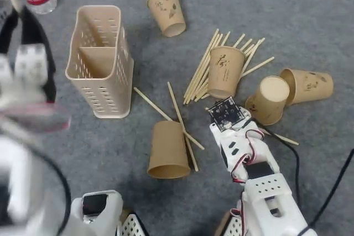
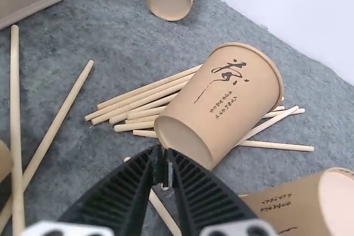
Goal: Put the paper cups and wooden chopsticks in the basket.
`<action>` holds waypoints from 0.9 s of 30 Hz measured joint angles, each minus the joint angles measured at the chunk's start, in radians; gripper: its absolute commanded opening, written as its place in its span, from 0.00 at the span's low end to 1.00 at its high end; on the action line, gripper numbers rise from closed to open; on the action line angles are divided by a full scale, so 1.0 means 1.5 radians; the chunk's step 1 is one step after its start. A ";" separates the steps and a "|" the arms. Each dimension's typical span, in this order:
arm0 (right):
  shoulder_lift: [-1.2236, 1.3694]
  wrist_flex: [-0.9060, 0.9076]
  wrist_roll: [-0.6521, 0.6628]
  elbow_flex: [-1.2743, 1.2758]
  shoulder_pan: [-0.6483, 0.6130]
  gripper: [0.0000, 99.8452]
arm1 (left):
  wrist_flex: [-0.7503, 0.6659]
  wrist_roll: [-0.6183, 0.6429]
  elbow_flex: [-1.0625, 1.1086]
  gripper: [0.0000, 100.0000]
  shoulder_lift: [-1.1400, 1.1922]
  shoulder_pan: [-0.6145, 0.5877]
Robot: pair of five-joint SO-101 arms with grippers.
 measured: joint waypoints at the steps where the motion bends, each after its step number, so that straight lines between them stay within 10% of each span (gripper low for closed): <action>1: 0.000 0.000 0.000 0.000 0.000 0.01 | -0.066 0.020 0.077 0.01 -0.010 -0.002; 12: 0.000 0.000 0.000 0.000 0.000 0.01 | -0.651 0.117 0.810 0.01 -0.224 0.001; 20: 0.000 0.000 0.000 0.000 0.000 0.01 | -0.771 0.122 0.980 0.02 -0.271 0.001; 27: 0.000 0.000 0.000 0.000 0.000 0.13 | -0.786 0.122 1.039 0.22 -0.300 0.001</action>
